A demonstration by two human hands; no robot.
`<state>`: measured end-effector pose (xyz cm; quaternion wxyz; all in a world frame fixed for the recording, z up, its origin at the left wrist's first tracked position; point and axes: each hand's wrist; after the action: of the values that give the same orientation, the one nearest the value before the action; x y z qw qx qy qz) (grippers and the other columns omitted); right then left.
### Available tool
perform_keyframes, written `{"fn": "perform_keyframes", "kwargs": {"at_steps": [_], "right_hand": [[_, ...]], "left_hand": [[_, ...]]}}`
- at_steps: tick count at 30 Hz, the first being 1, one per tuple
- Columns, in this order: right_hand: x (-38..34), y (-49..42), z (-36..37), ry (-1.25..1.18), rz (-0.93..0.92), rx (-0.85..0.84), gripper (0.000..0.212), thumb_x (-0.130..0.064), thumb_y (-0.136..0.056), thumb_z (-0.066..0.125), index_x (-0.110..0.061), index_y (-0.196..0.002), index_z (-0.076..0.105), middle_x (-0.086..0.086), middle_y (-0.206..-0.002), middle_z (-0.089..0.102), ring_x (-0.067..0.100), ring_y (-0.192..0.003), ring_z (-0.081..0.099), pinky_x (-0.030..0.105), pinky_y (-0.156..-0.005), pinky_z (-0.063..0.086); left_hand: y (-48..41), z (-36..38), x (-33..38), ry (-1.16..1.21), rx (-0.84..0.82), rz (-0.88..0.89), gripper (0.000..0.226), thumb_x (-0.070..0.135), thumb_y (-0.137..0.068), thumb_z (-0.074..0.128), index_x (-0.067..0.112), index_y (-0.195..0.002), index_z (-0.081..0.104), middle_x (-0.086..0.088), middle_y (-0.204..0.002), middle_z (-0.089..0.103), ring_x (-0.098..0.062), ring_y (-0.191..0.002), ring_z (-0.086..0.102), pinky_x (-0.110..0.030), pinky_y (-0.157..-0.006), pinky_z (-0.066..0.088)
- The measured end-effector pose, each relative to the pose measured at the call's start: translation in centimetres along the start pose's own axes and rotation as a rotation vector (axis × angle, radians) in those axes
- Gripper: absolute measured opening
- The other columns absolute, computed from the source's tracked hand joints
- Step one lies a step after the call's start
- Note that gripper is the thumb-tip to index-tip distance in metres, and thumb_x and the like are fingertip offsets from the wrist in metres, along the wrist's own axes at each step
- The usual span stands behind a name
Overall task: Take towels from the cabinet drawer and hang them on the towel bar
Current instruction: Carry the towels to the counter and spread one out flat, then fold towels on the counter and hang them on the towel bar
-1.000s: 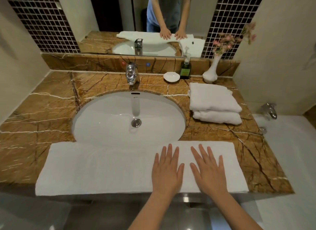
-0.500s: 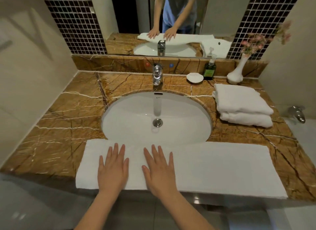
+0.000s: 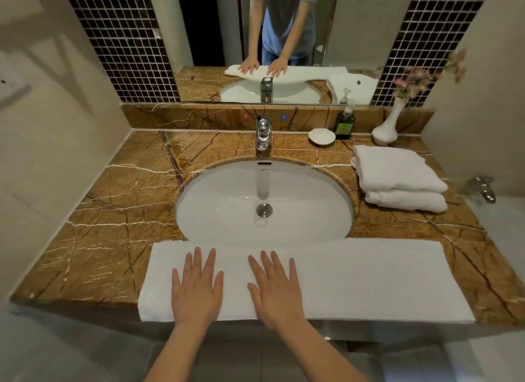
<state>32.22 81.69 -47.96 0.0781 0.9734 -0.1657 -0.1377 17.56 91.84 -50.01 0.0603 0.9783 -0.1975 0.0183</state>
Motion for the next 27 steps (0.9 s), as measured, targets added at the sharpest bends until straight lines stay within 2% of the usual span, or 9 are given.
{"fn": "perform_keyframes", "kwargs": {"at_steps": [1,3,6,8,13,18,21,25,27], "right_hand": [[0.2,0.1,-0.1,-0.001,-0.006,-0.016,0.056,-0.048,-0.101,0.013,-0.034,-0.154,0.001,-0.001,-0.162,-0.001,0.022,-0.149,-0.008,0.051,-0.114,-0.021],[1.0,0.8,-0.7,-0.027,0.011,-0.015,0.055,-0.046,-0.102,0.015,-0.032,-0.154,0.005,-0.001,-0.163,0.000,0.021,-0.149,-0.006,0.047,-0.115,-0.016],[2.7,3.2,-1.9,-0.221,0.167,0.094,0.050,-0.042,-0.101,0.025,-0.027,-0.149,0.030,-0.002,-0.159,0.023,0.016,-0.146,0.017,0.038,-0.121,0.009],[4.0,4.8,-3.0,-0.399,0.325,0.194,0.044,-0.039,-0.100,0.035,-0.025,-0.141,0.045,-0.003,-0.149,0.041,0.013,-0.136,0.036,0.032,-0.115,0.027],[6.5,7.2,-5.8,-0.687,0.662,0.263,0.028,-0.025,-0.095,0.047,-0.023,-0.120,0.059,-0.005,-0.122,0.057,0.014,-0.112,0.054,0.029,-0.092,0.044],[7.4,8.5,-6.0,-1.110,1.084,0.302,0.013,-0.019,-0.094,0.047,-0.014,-0.085,0.054,-0.001,-0.085,0.055,0.021,-0.083,0.052,0.025,-0.071,0.041],[6.6,9.2,-4.6,-1.364,1.299,0.326,0.014,-0.020,-0.090,0.053,-0.007,-0.095,0.055,0.006,-0.089,0.057,0.024,-0.079,0.054,0.027,-0.069,0.043],[3.4,9.3,-2.7,-1.643,1.347,0.215,0.042,-0.032,-0.088,0.061,-0.008,-0.120,0.052,0.008,-0.085,0.054,0.021,-0.064,0.052,0.028,-0.061,0.045],[1.7,8.9,-2.2,-1.739,1.355,0.180,0.049,-0.035,-0.088,0.062,-0.009,-0.126,0.046,0.010,-0.087,0.055,0.022,-0.070,0.056,0.032,-0.067,0.049]], "left_hand": [[0.0,-0.5,0.2,-0.011,-0.037,0.006,0.062,0.055,-0.092,-0.004,0.034,-0.150,-0.007,0.001,-0.160,-0.009,-0.021,-0.147,-0.008,-0.044,-0.116,-0.008],[-0.2,-2.1,0.8,-0.025,-0.101,0.035,0.059,0.051,-0.096,0.009,0.029,-0.151,0.004,-0.003,-0.160,0.000,-0.023,-0.147,0.000,-0.044,-0.118,0.000],[-0.6,-5.2,2.5,0.025,-0.134,0.194,0.047,0.040,-0.099,0.025,0.023,-0.141,0.038,-0.007,-0.151,0.033,-0.023,-0.138,0.031,-0.037,-0.113,0.023],[-1.4,-7.0,4.1,0.100,-0.186,0.314,0.040,0.038,-0.099,0.031,0.023,-0.131,0.050,-0.001,-0.139,0.049,-0.019,-0.125,0.045,-0.033,-0.102,0.035],[-4.5,-9.9,9.4,0.103,-0.403,0.474,0.033,0.037,-0.097,0.042,0.027,-0.124,0.057,0.004,-0.135,0.054,-0.017,-0.122,0.049,-0.033,-0.101,0.040],[-6.5,-10.0,13.8,0.089,-0.546,0.595,0.030,0.032,-0.095,0.047,0.022,-0.119,0.062,0.003,-0.129,0.058,-0.017,-0.118,0.052,-0.031,-0.100,0.039],[-7.7,-8.8,15.0,0.087,-0.608,0.678,0.030,0.025,-0.095,0.051,0.013,-0.119,0.063,-0.002,-0.129,0.058,-0.019,-0.118,0.052,-0.027,-0.100,0.037],[-9.0,-6.3,14.4,0.134,-0.625,0.707,0.025,0.019,-0.092,0.056,0.009,-0.114,0.064,-0.007,-0.124,0.060,-0.023,-0.113,0.055,-0.028,-0.094,0.040],[-9.5,-5.3,13.7,0.131,-0.629,0.710,0.027,0.020,-0.092,0.056,0.009,-0.115,0.063,-0.009,-0.124,0.060,-0.026,-0.113,0.055,-0.030,-0.094,0.043]]}}
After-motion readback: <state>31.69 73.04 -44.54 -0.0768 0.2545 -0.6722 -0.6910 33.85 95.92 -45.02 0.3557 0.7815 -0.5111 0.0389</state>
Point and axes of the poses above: each hand's wrist, its own y-axis away from the middle knuckle, its own z-axis out of the palm, x = y × z
